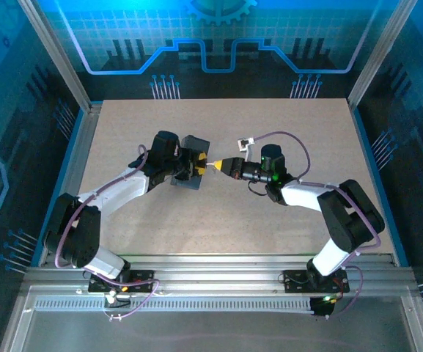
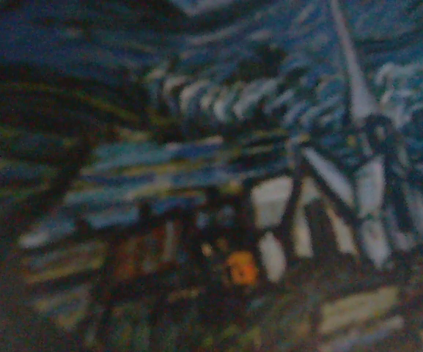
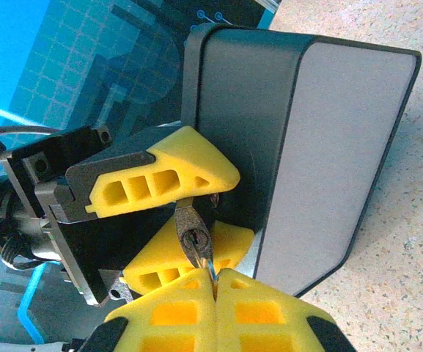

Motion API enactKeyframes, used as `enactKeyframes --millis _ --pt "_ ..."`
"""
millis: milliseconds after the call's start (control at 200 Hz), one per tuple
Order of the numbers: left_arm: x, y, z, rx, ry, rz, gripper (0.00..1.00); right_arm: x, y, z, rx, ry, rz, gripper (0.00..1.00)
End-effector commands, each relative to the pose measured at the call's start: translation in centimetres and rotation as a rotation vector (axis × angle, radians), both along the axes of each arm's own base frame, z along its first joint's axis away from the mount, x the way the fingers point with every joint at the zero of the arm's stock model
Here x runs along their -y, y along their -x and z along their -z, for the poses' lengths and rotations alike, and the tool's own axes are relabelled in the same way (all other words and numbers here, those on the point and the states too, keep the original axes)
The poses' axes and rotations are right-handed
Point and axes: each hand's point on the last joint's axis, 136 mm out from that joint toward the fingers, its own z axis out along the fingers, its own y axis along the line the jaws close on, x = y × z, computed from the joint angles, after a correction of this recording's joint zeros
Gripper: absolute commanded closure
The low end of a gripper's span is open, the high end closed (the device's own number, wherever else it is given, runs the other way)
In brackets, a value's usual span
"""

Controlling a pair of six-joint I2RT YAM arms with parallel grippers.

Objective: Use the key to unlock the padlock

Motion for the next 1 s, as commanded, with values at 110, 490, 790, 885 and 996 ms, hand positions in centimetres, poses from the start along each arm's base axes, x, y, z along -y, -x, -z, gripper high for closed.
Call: enactKeyframes --millis 110,490,790,885,996 --pt "0.0 -0.6 -2.4 0.074 0.045 -0.007 1.00 -1.4 0.4 -0.8 0.033 -0.018 -0.050 1.00" --pt "0.1 -0.4 -2.4 0.072 0.053 -0.004 1.00 -1.5 -0.5 -1.3 0.032 -0.047 -0.023 1.00" --pt "0.0 -0.4 -2.5 0.073 0.052 -0.006 1.00 -1.5 -1.2 -1.6 0.024 -0.066 0.000 1.00" --pt "-0.1 -0.3 -2.3 0.066 0.042 -0.008 1.00 -1.4 -1.2 -1.6 0.024 -0.073 0.003 1.00" --pt "-0.1 -0.3 -2.4 0.066 0.043 -0.011 1.00 -1.3 -1.1 -1.8 0.026 -0.076 0.006 1.00"
